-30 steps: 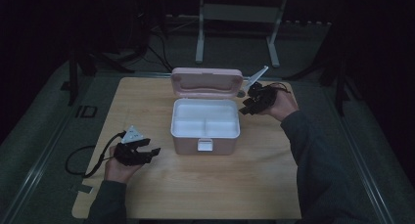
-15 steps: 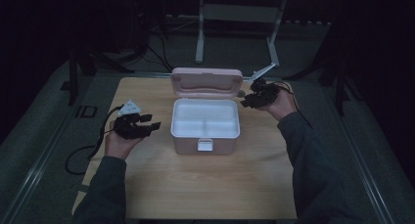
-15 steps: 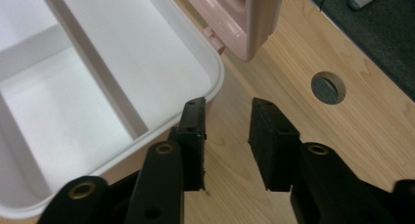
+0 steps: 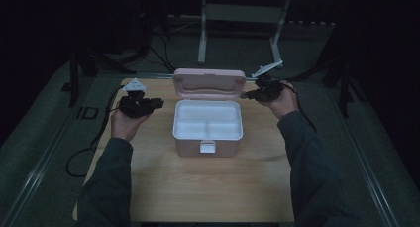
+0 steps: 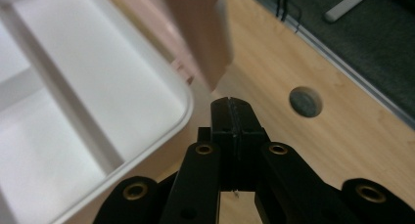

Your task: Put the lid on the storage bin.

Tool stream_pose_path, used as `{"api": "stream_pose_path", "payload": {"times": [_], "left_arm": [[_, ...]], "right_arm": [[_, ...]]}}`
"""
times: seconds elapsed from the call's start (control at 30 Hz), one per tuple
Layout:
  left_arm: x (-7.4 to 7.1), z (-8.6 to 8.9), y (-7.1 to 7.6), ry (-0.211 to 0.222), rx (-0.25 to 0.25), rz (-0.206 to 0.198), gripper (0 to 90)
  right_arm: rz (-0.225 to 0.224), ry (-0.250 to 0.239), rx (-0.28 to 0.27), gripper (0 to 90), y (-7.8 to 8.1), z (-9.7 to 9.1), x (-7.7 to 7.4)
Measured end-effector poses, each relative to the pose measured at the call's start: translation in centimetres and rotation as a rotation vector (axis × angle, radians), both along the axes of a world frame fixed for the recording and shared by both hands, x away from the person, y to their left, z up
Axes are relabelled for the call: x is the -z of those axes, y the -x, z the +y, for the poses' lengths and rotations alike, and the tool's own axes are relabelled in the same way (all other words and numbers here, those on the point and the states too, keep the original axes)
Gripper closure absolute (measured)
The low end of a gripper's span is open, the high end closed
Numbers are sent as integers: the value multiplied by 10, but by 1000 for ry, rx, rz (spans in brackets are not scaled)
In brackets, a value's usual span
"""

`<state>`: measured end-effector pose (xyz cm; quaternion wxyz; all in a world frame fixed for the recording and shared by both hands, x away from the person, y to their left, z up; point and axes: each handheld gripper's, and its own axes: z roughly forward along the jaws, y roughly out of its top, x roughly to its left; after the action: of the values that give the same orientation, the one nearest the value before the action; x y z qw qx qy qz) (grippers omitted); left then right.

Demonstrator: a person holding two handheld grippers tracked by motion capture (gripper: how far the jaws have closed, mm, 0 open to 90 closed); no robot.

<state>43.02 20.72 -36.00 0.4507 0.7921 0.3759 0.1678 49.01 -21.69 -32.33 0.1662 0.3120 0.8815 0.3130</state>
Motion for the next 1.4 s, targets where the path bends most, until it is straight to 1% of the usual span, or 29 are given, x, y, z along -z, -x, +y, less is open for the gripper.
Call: {"api": "stream_pose_path", "payload": {"times": [0.07,0.1,0.17,0.23,0.3,0.37,0.43,0.47,0.63,0.67,0.73,0.8,0.9,0.93,1.07,1.17,1.23,1.27,1.3,1.33,1.4], "left_arm": [[-5,-3,-6,-6,0,-2,868],[-8,-4,-8,-1,2,-2,892],[-14,-7,-13,-6,0,-8,896],[-20,-10,-17,-2,0,-14,896],[-27,-13,-21,1,-5,-24,897],[-35,-14,-24,0,-9,-36,896],[-42,-16,-27,19,-13,-46,896],[-45,-17,-28,20,-15,-50,896],[-52,-24,-36,19,-24,-55,895],[-52,-24,-36,19,-24,-55,895],[-53,-30,-39,24,-12,-57,895],[-52,-33,-41,22,-10,-57,893],[-51,-36,-42,25,-7,-59,868],[-51,-36,-41,24,-5,-64,869],[-51,-35,-38,33,7,-62,876],[-48,-35,-34,38,20,-61,889],[-46,-36,-30,22,26,-58,892],[-46,-36,-30,22,26,-58,893],[-40,-36,-26,22,41,-50,893],[-36,-36,-24,19,51,-41,893],[-27,-37,-20,8,61,-25,892]], "right_arm": [[-6,-20,12,899,-2,-1,-2],[-6,-35,20,900,-3,-1,-2],[-14,-50,31,900,-5,-1,-4],[-10,-78,37,900,-7,-2,-6],[-14,-94,45,900,-8,-2,-7],[-23,-100,51,900,-8,-3,-9],[-29,-114,51,900,-9,-2,-12],[-32,-122,51,900,-9,-2,-14],[-48,-146,51,900,-10,0,-22],[-48,-146,51,900,-10,0,-22],[-54,-159,55,900,-11,0,-25],[-55,-162,54,900,-11,1,-26],[-52,-173,32,898,-10,4,-26],[-56,-170,22,897,-10,4,-25],[-68,-174,1,897,-7,6,-22],[-64,-187,-15,898,-6,5,-21],[-60,-186,-31,899,-2,5,-20],[-60,-186,-31,899,-2,5,-20],[-59,-187,-44,899,-1,4,-19],[-42,-201,-72,898,3,2,-15],[-28,-201,-95,896,6,1,-11]]}}
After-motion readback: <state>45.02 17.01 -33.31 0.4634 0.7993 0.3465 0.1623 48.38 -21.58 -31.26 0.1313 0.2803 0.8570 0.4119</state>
